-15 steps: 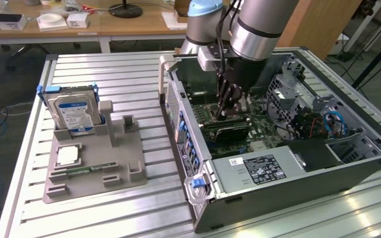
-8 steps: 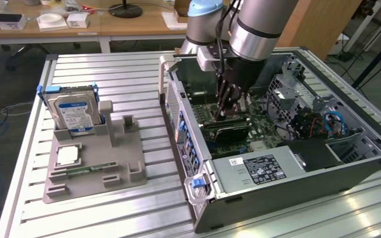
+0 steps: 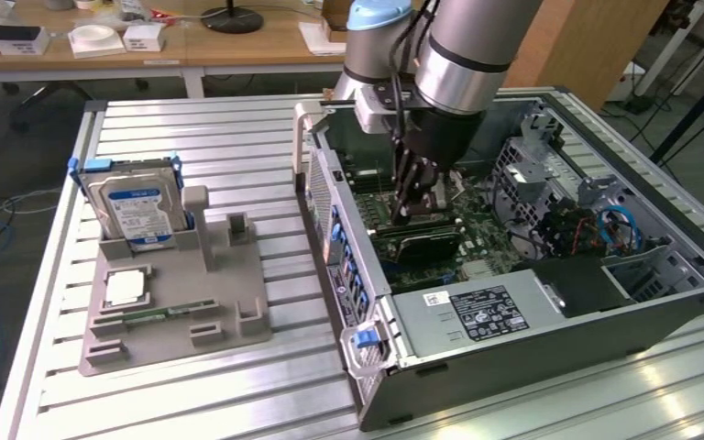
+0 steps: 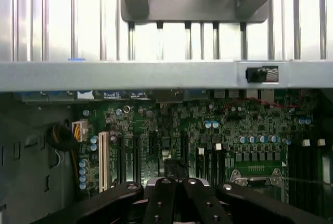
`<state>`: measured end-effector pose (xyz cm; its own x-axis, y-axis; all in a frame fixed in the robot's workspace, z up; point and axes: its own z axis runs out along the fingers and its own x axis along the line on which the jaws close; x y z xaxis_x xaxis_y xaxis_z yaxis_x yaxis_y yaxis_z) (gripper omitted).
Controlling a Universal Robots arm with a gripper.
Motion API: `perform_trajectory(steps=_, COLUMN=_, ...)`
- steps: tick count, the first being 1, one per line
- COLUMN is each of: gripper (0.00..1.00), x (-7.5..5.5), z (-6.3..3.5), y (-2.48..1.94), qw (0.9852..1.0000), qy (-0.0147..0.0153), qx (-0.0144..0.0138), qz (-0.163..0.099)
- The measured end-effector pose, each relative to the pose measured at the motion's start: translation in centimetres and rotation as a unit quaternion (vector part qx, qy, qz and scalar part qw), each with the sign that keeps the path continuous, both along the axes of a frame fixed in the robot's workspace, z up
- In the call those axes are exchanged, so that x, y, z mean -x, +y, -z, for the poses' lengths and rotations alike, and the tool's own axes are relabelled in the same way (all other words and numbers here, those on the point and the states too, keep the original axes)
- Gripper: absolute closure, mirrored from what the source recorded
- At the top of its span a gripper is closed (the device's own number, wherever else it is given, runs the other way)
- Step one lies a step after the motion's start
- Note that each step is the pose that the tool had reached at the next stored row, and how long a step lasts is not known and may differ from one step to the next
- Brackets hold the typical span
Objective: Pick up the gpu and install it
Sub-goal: 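Press down on the gpu until it lock into place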
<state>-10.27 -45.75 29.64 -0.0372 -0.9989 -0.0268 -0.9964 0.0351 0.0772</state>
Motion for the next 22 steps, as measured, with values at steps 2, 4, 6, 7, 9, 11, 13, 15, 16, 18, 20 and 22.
perform_trajectory(steps=2, gripper=0.89, x=0.7, z=0.07, y=0.00, qw=1.0000, qy=0.0000, qx=0.0000, qz=0.000)
perform_trajectory(steps=4, gripper=0.89, x=1.3, z=0.08, y=0.01, qw=1.0000, qy=0.0000, qx=0.0000, qz=0.000)
perform_trajectory(steps=6, gripper=0.89, x=1.9, z=0.10, y=0.01, qw=1.0000, qy=0.0000, qx=0.0000, qz=0.000)
perform_trajectory(steps=7, gripper=0.89, x=2.2, z=0.11, y=0.00, qw=1.0000, qy=0.0000, qx=0.0000, qz=0.000)
perform_trajectory(steps=9, gripper=0.89, x=2.7, z=0.13, y=0.01, qw=1.0000, qy=0.0000, qx=0.0000, qz=0.000)
perform_trajectory(steps=11, gripper=0.89, x=3.2, z=0.14, y=0.01, qw=1.0000, qy=0.0000, qx=0.0000, qz=0.000)
perform_trajectory(steps=13, gripper=0.89, x=3.4, z=0.15, y=0.01, qw=1.0000, qy=0.0000, qx=0.0000, qz=0.000)
perform_trajectory(steps=15, gripper=0.89, x=3.6, z=0.15, y=0.01, qw=1.0000, qy=0.0000, qx=-0.0001, qz=0.000)
perform_trajectory(steps=16, gripper=0.89, x=3.7, z=0.15, y=0.01, qw=1.0000, qy=0.0000, qx=0.0000, qz=0.000)
perform_trajectory(steps=18, gripper=0.89, x=4.0, z=0.15, y=0.01, qw=1.0000, qy=-0.0002, qx=0.0000, qz=0.000)
perform_trajectory(steps=20, gripper=0.89, x=4.2, z=0.15, y=0.02, qw=1.0000, qy=0.0000, qx=-0.0001, qz=0.000)
perform_trajectory(steps=22, gripper=0.89, x=4.2, z=0.15, y=0.02, qw=1.0000, qy=-0.0001, qx=-0.0001, qz=0.000)
